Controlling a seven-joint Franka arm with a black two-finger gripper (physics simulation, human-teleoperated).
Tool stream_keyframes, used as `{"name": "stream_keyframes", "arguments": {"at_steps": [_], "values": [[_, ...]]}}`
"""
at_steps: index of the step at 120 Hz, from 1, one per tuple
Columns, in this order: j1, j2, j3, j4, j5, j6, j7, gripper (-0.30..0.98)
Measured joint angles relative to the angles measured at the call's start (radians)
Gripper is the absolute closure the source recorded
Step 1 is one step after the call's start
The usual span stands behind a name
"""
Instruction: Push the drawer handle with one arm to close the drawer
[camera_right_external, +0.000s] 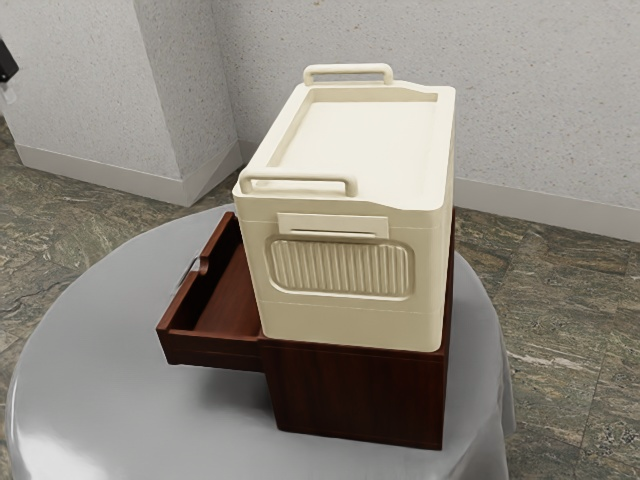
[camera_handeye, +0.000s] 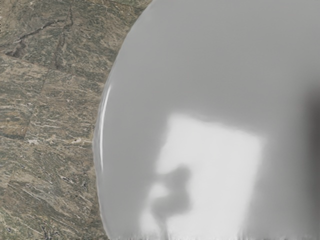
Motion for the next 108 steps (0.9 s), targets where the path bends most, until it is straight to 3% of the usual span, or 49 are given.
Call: {"name": "stream_keyframes", "arguments": {"at_steps": [22, 28, 47, 56, 63, 72, 80, 91, 108], "values": [[0.047, -0.007, -0.003, 0.012, -0.012, -0.014, 0.003, 0.02], [0.034, -0.040, -0.012, 0.144, -0.006, -0.043, 0.002, 0.02], [-0.276, -0.058, -0.012, 0.265, 0.004, -0.121, -0.001, 0.02], [-0.324, -0.064, -0.015, 0.250, 0.006, -0.140, -0.002, 0.02], [-0.342, -0.113, -0.015, 0.138, 0.004, -0.137, -0.004, 0.02], [-0.284, -0.317, -0.060, -0.183, 0.034, -0.087, -0.008, 0.02], [-0.148, -0.533, -0.167, -0.532, 0.095, 0.011, -0.014, 0.02], [-0.099, -0.740, -0.159, -0.876, 0.231, 0.117, -0.022, 0.02], [-0.067, -0.853, -0.076, -1.019, 0.353, 0.161, -0.011, 0.02]]}}
